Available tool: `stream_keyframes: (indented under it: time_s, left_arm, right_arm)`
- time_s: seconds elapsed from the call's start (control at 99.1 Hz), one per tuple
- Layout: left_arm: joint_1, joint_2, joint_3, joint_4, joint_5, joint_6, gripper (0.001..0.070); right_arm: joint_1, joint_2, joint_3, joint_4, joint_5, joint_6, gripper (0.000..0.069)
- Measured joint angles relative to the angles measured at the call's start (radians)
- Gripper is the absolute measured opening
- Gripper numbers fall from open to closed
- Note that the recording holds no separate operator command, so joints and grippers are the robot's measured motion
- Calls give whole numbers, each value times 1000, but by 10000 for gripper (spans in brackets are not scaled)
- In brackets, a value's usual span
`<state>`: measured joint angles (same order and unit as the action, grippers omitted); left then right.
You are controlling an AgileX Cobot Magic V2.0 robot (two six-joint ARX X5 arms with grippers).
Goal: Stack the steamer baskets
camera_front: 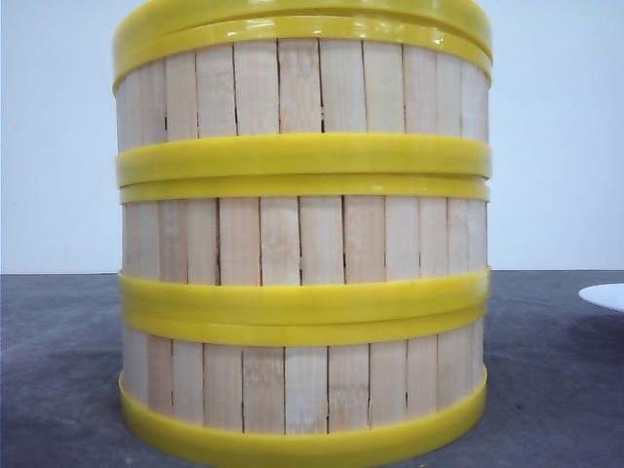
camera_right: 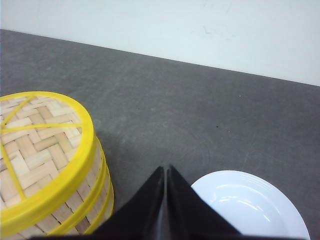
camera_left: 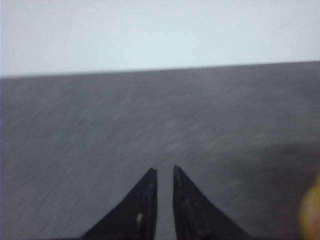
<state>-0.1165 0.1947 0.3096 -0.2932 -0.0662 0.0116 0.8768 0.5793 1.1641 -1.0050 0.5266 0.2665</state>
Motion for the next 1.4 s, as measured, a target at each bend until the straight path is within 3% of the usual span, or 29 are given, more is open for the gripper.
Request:
stream_keyframes:
  time_s: [0.222,0.464,1.402]
  left_arm:
    - [68,-97,-142,43,-63,-23,32]
    - [106,-187,-248,42,-66,-49,32]
    - [108,-190,-257,64,-66,-54,32]
  right_arm:
    - [0,0,0,0,0,0,5]
    - [0,0,0,0,0,0,5]
    - [0,0,0,0,0,0,5]
